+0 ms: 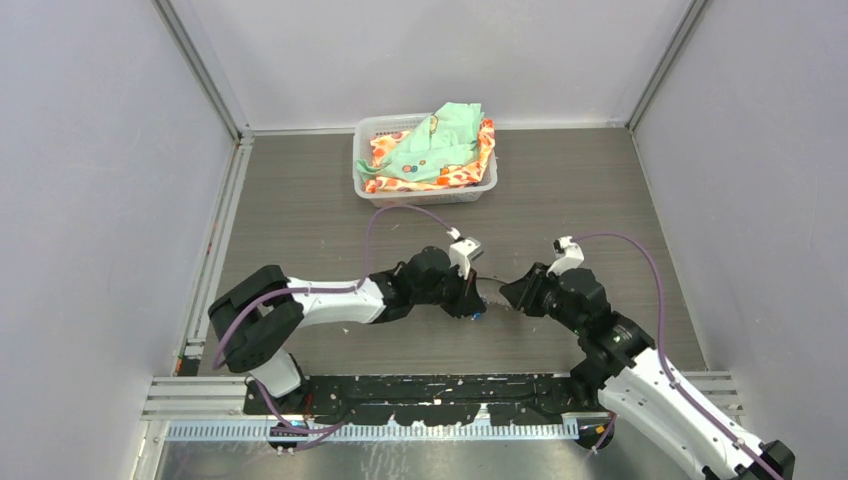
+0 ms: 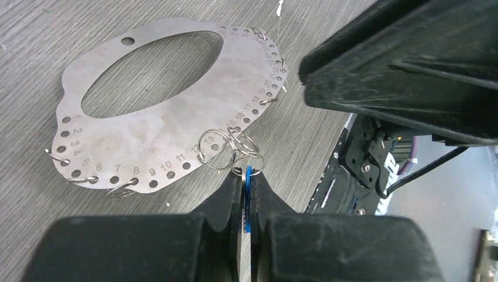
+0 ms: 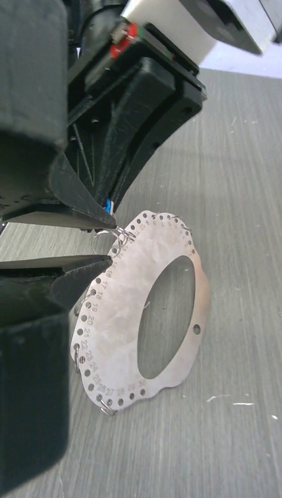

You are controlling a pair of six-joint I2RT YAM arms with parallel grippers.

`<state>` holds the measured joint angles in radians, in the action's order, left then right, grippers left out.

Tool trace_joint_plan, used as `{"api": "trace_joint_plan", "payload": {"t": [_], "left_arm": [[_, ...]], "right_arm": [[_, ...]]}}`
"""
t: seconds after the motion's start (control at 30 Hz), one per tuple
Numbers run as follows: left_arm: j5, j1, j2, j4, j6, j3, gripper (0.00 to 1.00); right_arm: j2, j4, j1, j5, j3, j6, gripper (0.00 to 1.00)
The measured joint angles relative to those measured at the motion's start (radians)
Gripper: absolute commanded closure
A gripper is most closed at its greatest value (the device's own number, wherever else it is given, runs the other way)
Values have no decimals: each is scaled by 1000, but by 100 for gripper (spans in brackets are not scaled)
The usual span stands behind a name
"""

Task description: Remove the keys from the keyring

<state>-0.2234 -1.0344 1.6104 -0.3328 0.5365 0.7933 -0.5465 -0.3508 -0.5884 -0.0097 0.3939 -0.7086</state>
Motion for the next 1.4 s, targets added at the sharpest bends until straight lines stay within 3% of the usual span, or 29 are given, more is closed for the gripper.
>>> {"api": "trace_joint_plan", "payload": {"t": [0.23, 0.6, 0.87, 1.13, 1.4], "left_arm": [[-110, 80, 7, 127, 96, 88, 100], [-302, 204, 30, 223, 311, 170, 100], [-391, 234, 37, 305, 440, 249, 100], [-423, 251, 37, 334, 486, 256, 100], [-468, 278, 37, 368, 503, 256, 100]], "right_arm": [[106, 69, -13, 16, -49, 73, 70], [77, 201, -69, 40, -77, 224, 69], [20, 302, -145, 59, -77, 309, 70], [-11, 338, -262, 188, -75, 439, 68], [-24, 479, -274, 341, -135, 612, 62]]}}
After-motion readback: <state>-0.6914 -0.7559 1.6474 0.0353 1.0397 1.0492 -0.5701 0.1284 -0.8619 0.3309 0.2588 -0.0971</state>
